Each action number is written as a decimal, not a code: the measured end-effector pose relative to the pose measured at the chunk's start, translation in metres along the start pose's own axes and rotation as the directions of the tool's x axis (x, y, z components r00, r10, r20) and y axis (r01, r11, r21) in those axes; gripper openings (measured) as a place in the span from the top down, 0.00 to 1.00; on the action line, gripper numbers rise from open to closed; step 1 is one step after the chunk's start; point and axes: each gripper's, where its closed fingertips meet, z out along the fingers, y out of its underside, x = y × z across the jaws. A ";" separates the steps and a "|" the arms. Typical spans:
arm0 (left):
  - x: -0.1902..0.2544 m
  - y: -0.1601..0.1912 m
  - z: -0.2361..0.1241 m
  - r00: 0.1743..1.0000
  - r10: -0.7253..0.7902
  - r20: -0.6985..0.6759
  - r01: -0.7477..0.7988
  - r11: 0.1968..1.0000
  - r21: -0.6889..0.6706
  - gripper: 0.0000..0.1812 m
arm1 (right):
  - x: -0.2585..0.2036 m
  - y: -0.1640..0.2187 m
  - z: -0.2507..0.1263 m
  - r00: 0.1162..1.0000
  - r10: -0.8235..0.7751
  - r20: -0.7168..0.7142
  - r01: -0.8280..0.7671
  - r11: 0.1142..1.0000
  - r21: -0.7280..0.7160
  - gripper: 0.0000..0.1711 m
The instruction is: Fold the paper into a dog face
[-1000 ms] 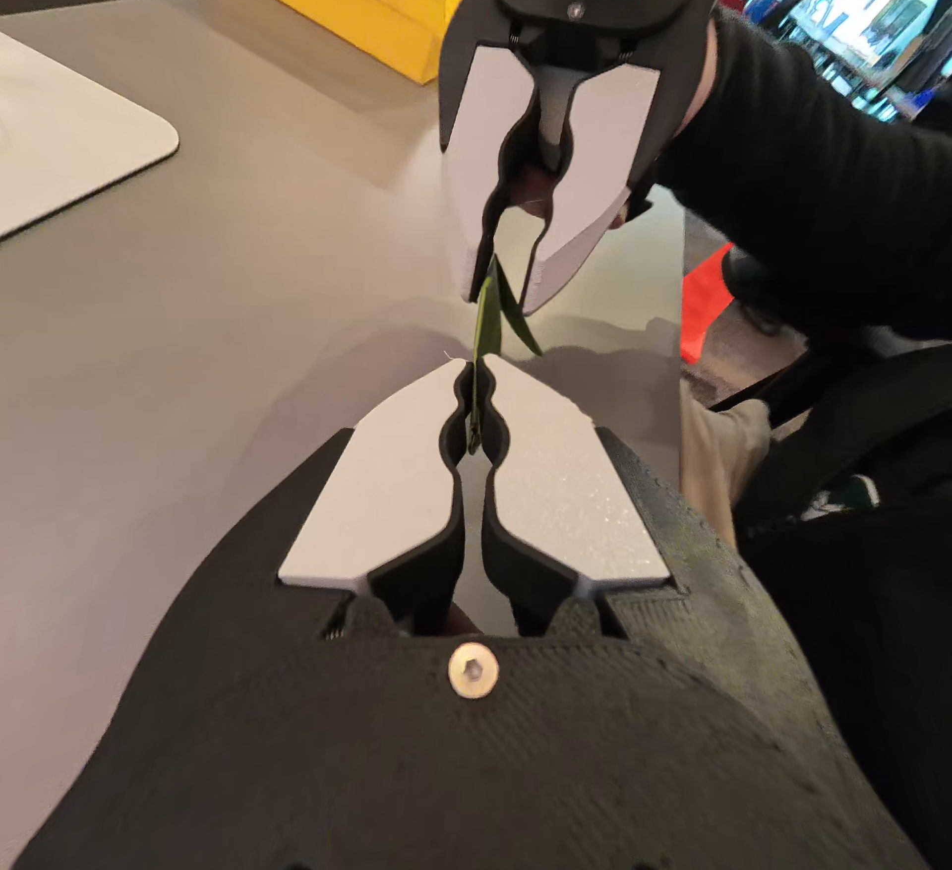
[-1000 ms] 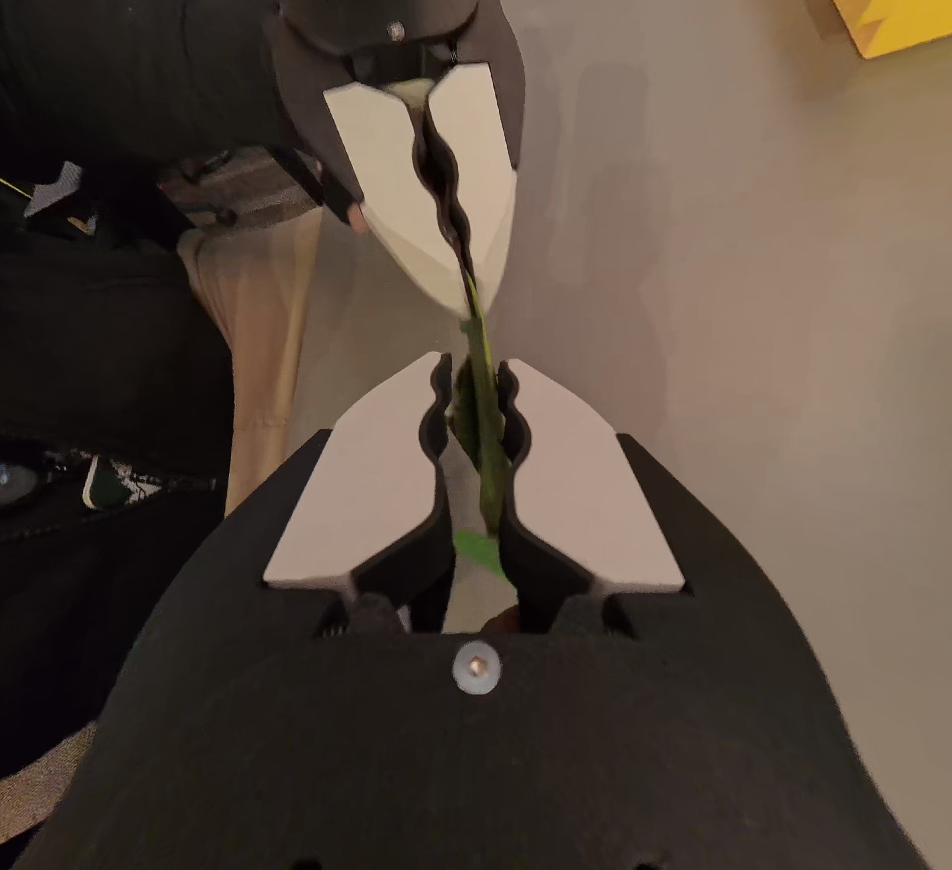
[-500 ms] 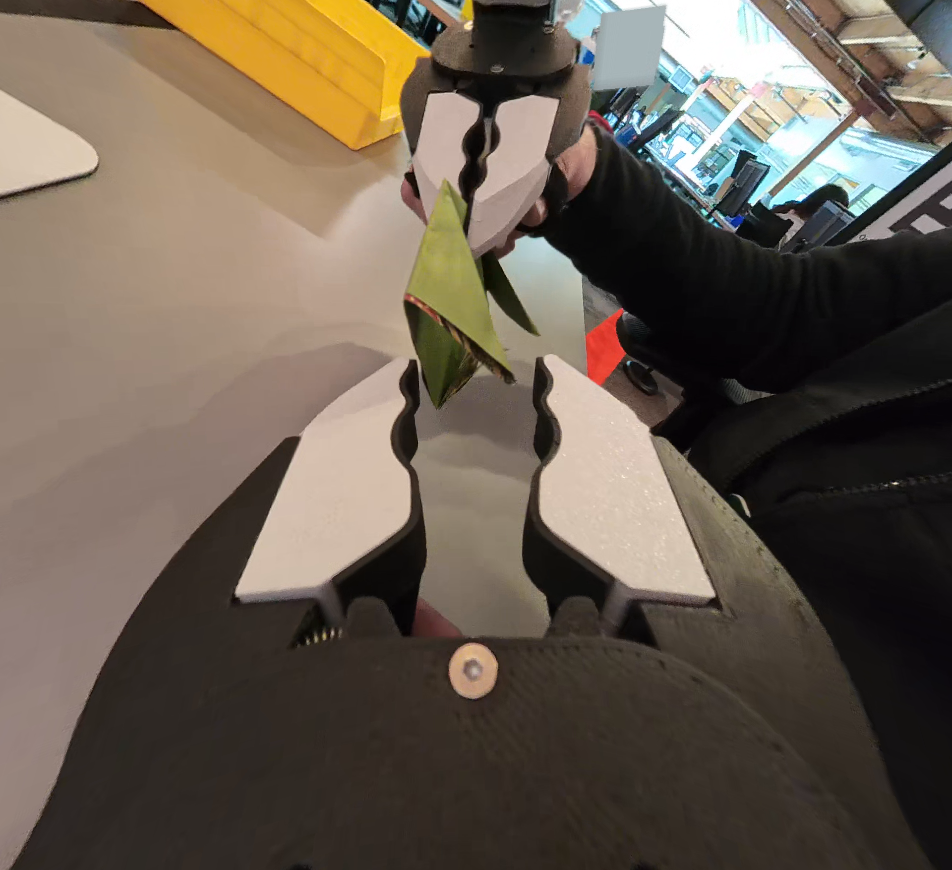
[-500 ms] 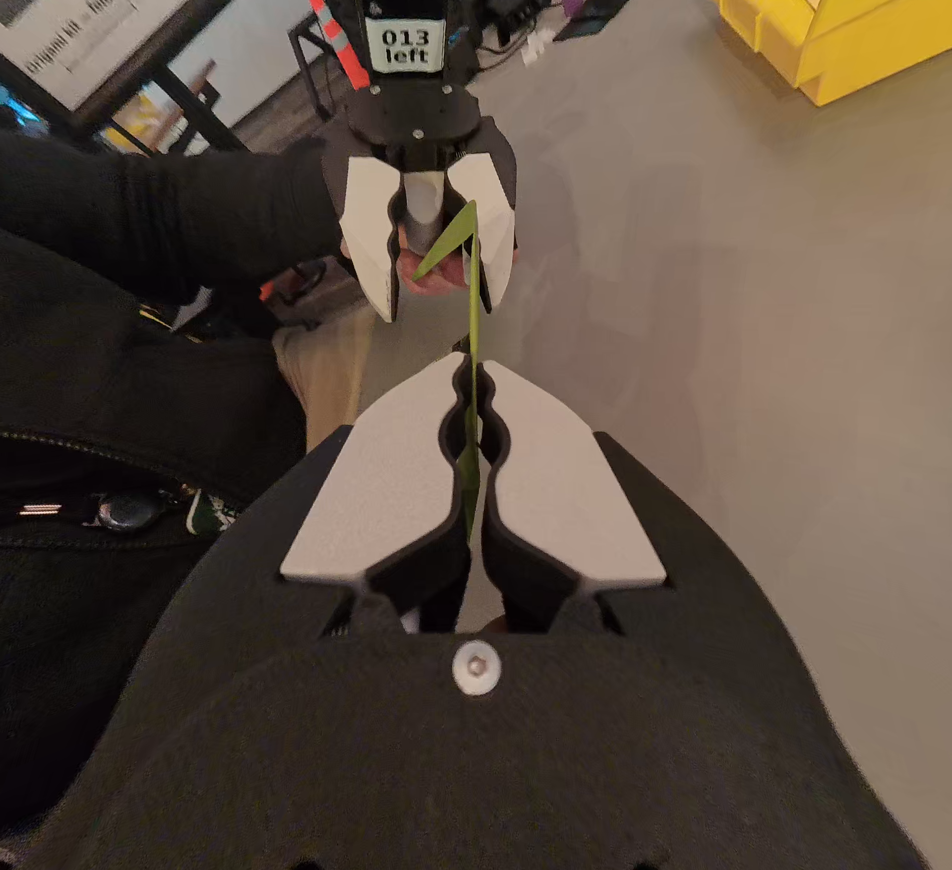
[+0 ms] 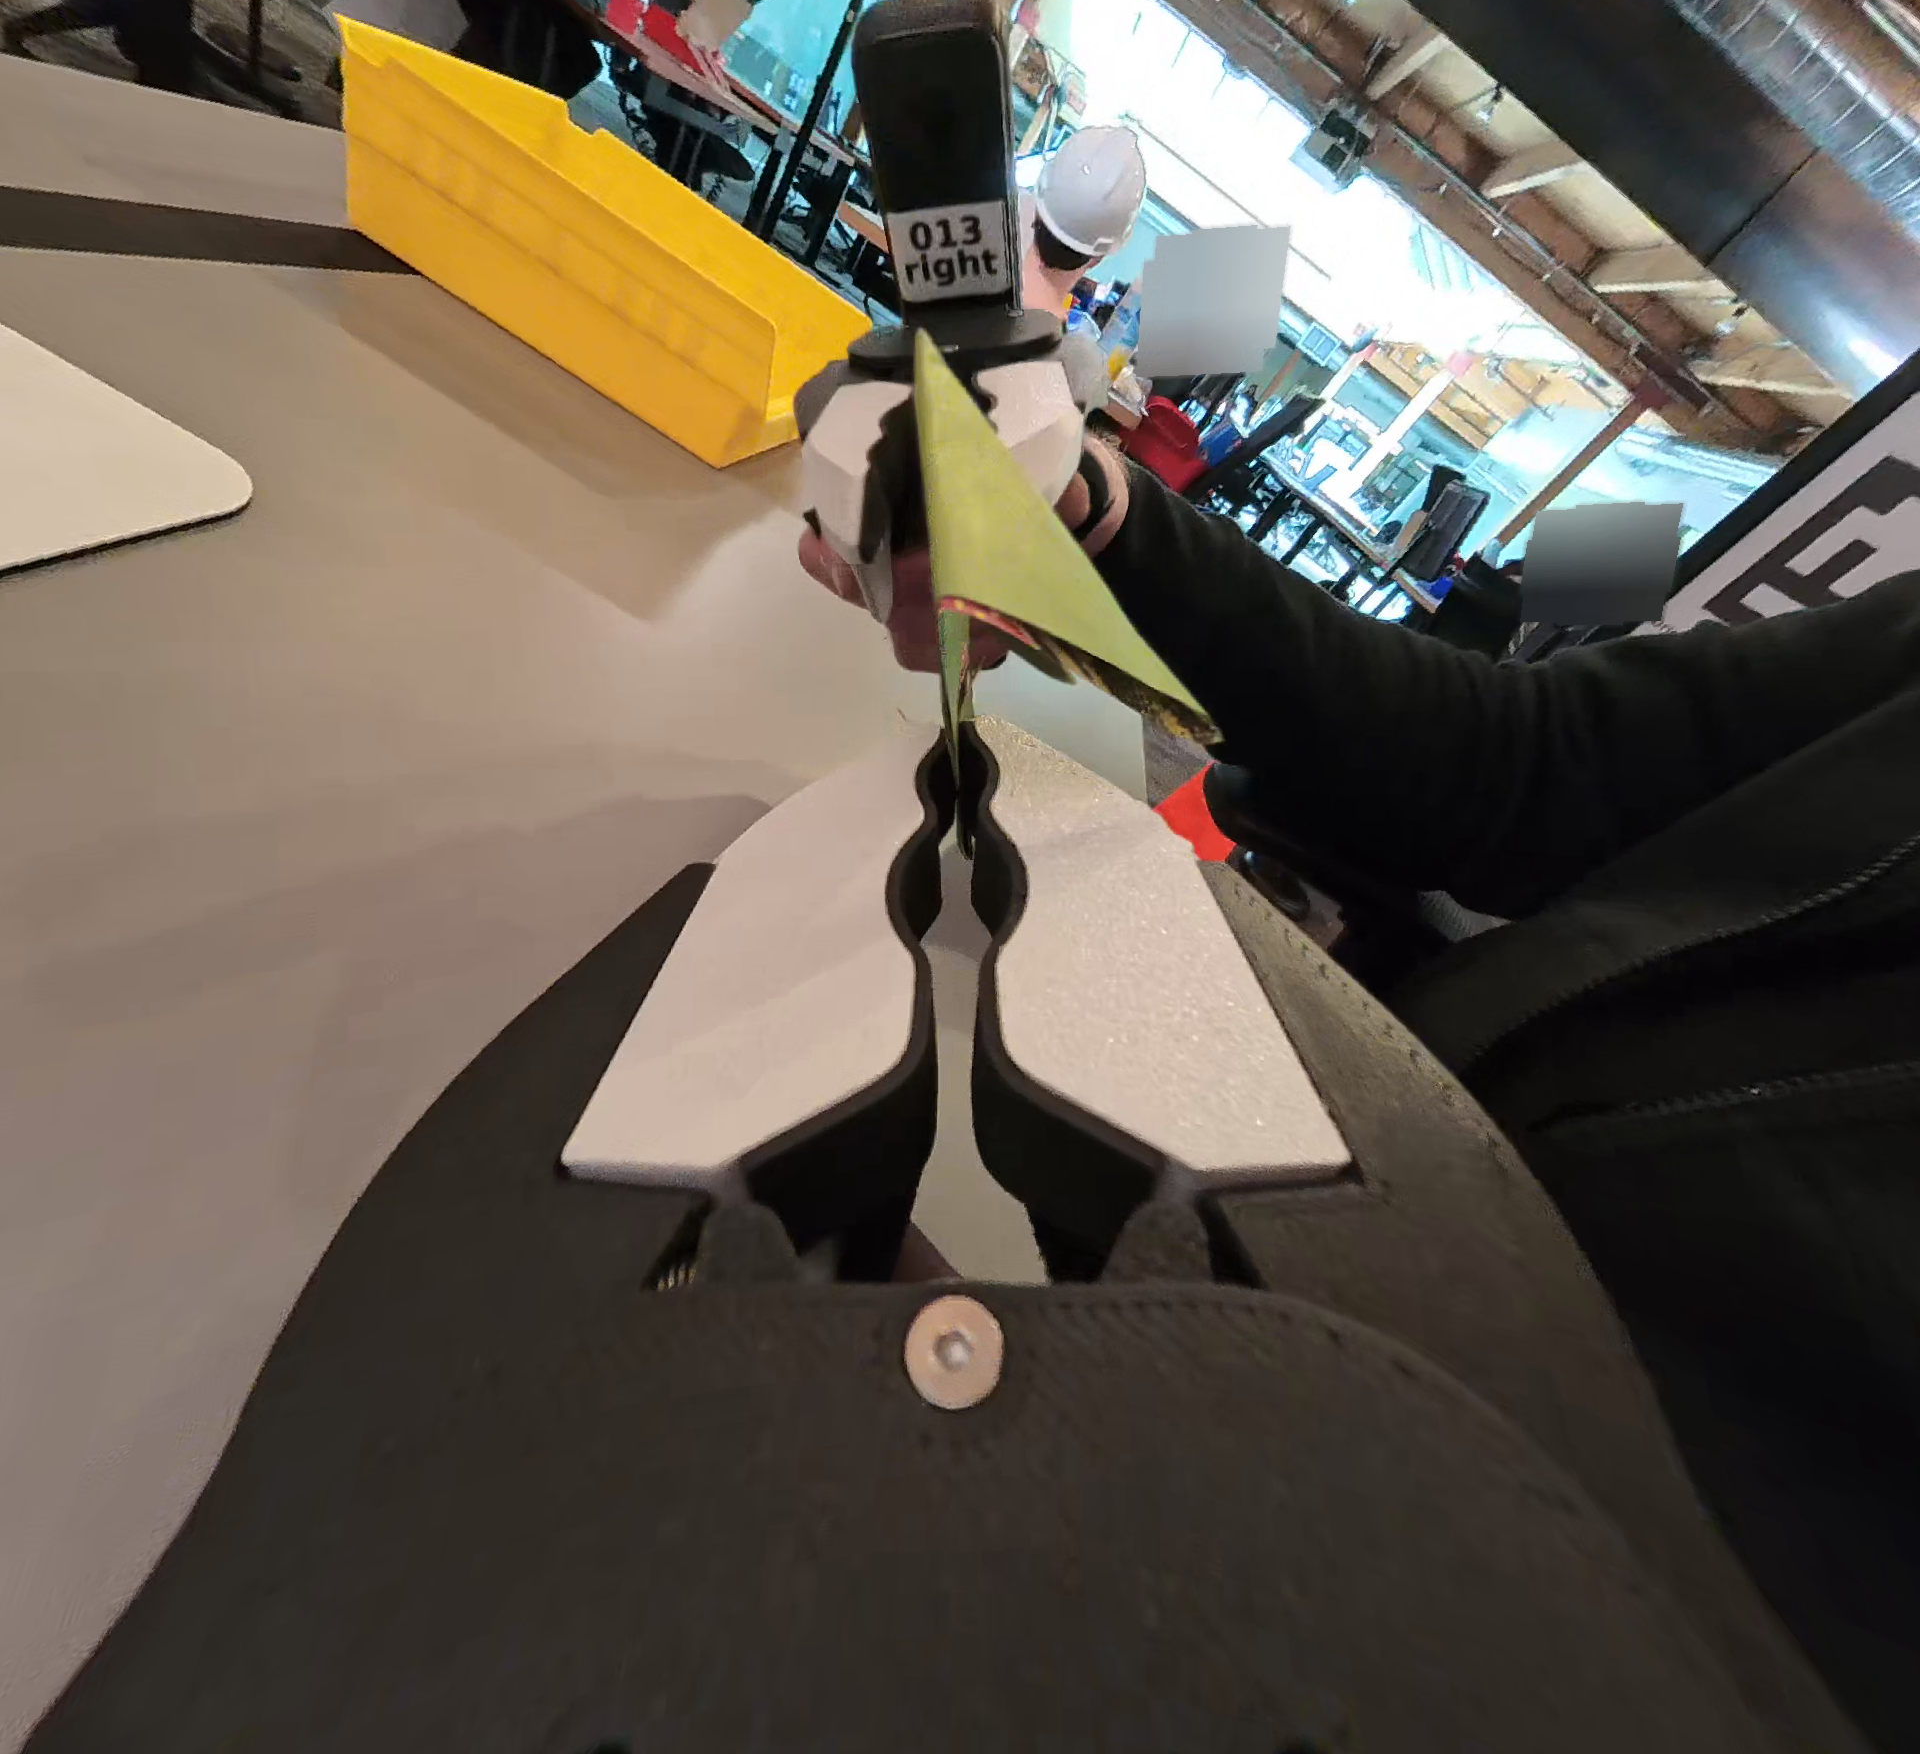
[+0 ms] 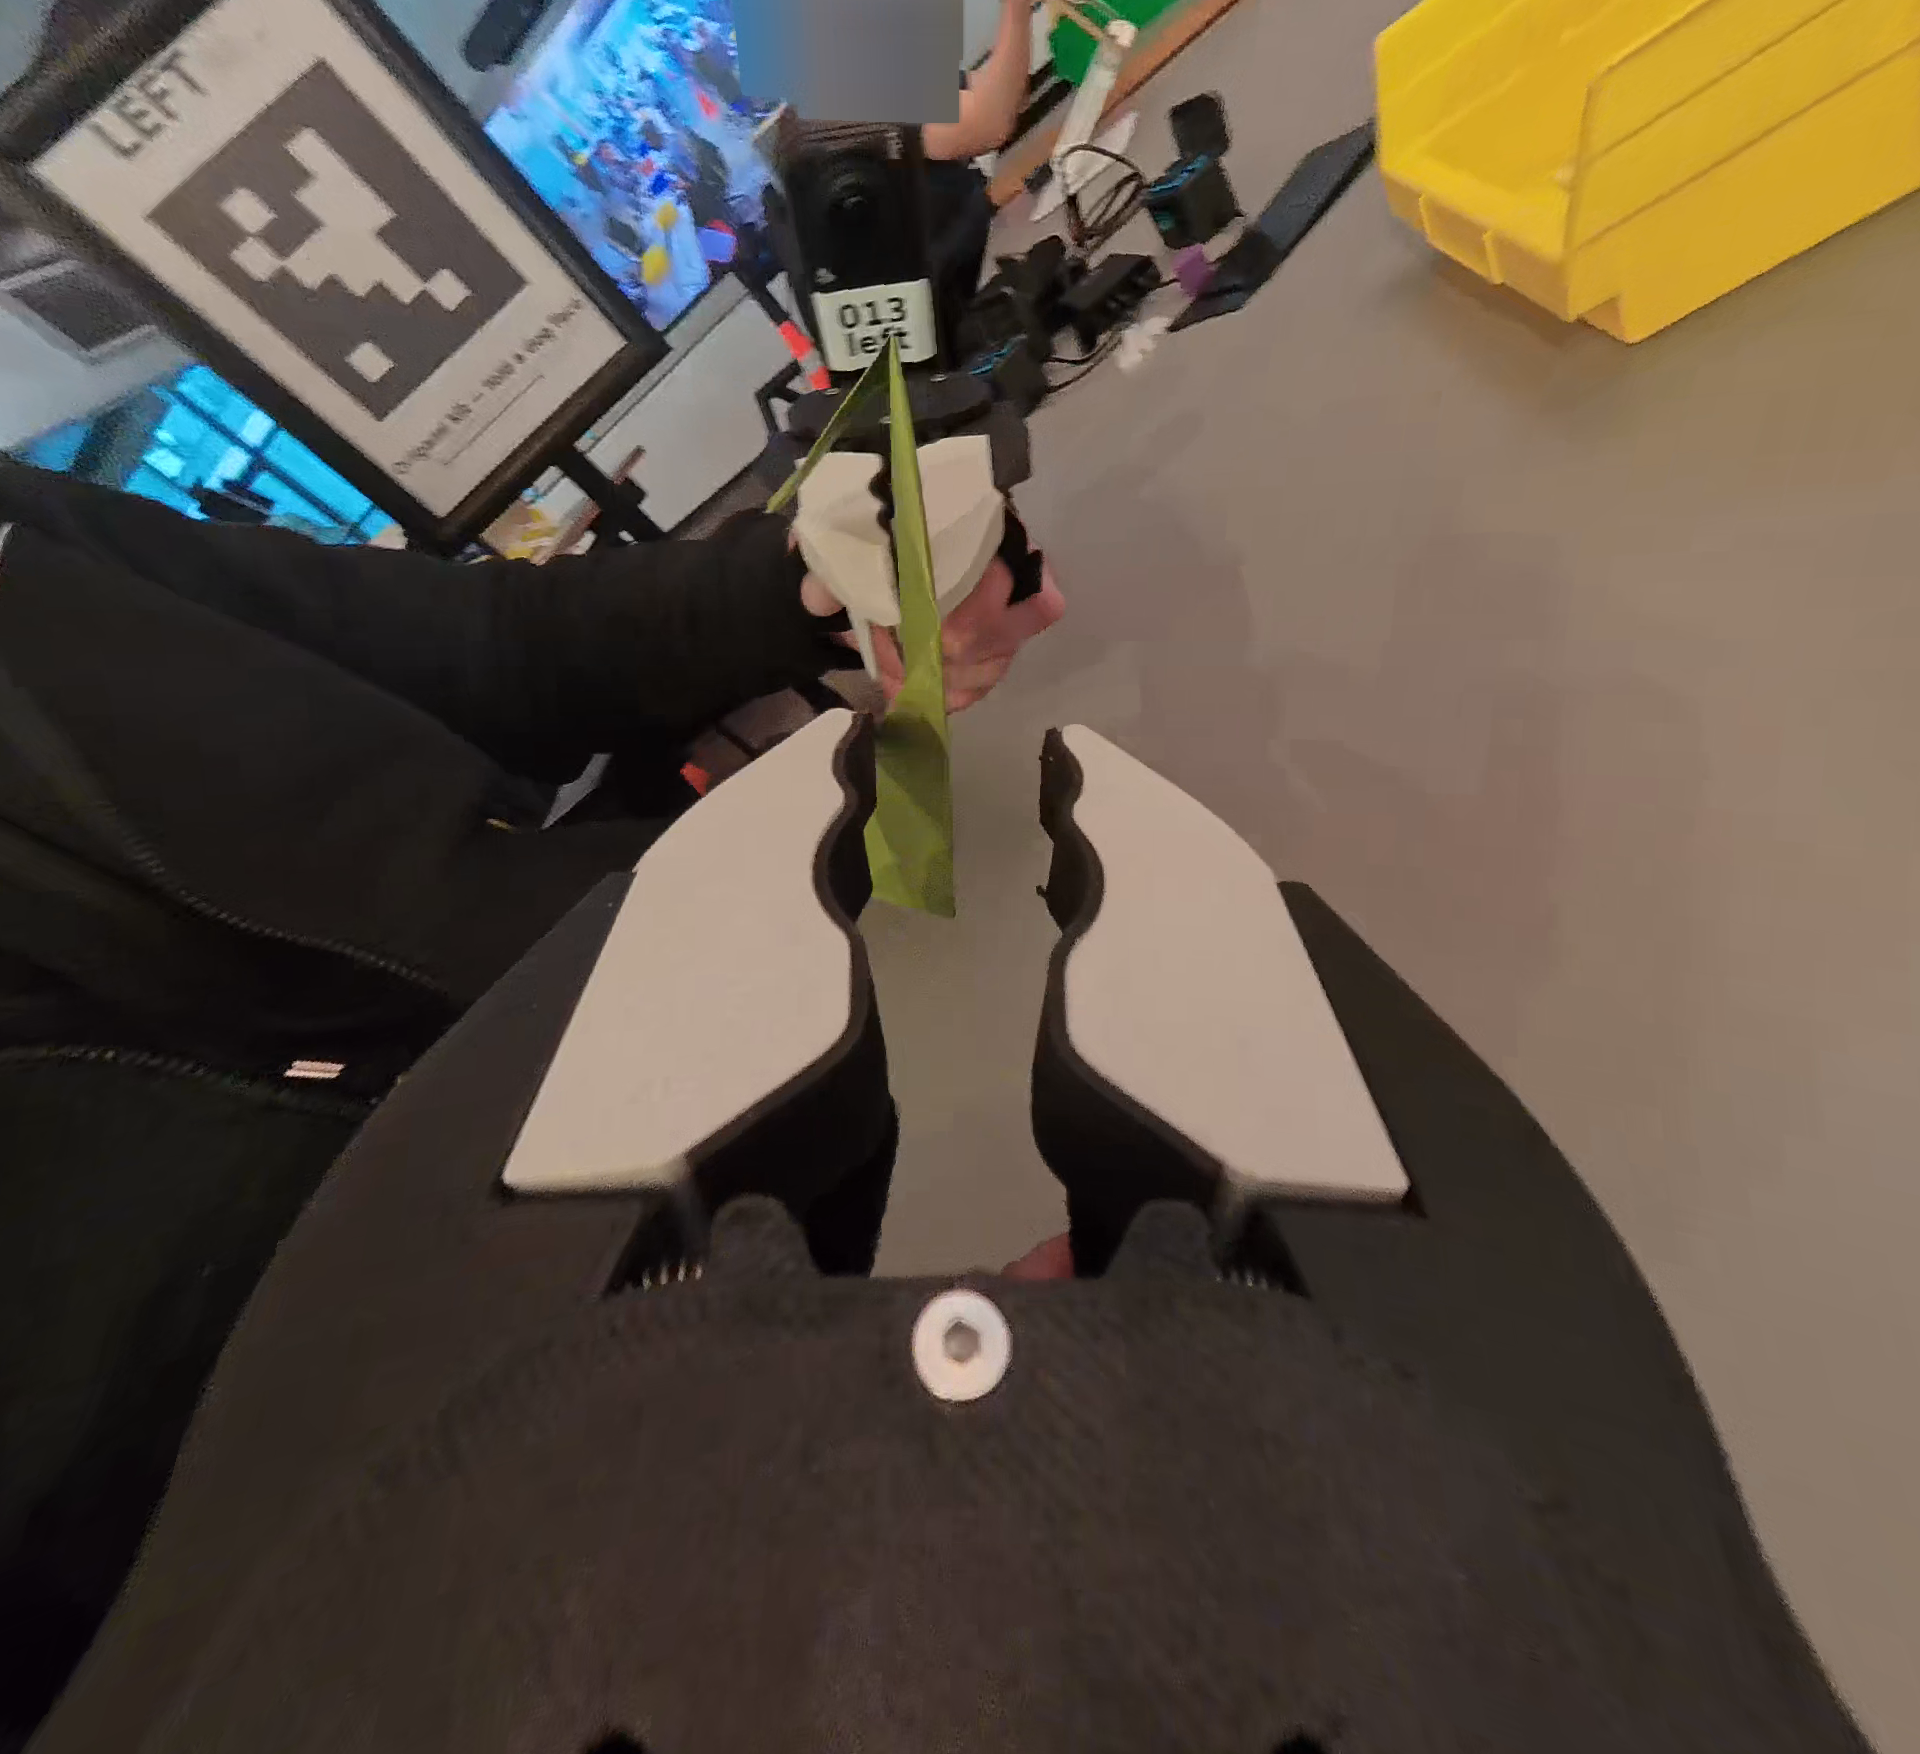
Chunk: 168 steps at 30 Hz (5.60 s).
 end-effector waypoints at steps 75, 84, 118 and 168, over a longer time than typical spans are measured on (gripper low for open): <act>-0.080 0.027 -0.029 0.846 0.284 0.452 -0.183 0.950 -0.254 0.88 | 0.043 -0.078 -0.175 0.893 0.028 -0.450 0.190 0.881 0.433 1.00; -0.101 0.034 -0.045 0.819 0.222 0.529 -0.098 0.963 -0.252 0.89 | 0.056 -0.090 -0.242 0.820 0.061 -0.569 0.253 0.853 0.457 1.00; -0.134 0.038 -0.055 0.750 0.248 0.613 -0.081 0.954 -0.288 0.77 | 0.234 -0.005 -0.458 0.134 0.362 -0.923 -0.121 0.930 0.347 1.00; -0.168 -0.029 -0.123 0.541 0.343 0.768 -0.219 0.939 -0.265 0.75 | 0.041 -0.014 -0.132 0.491 -0.043 -0.870 0.147 0.989 0.034 0.86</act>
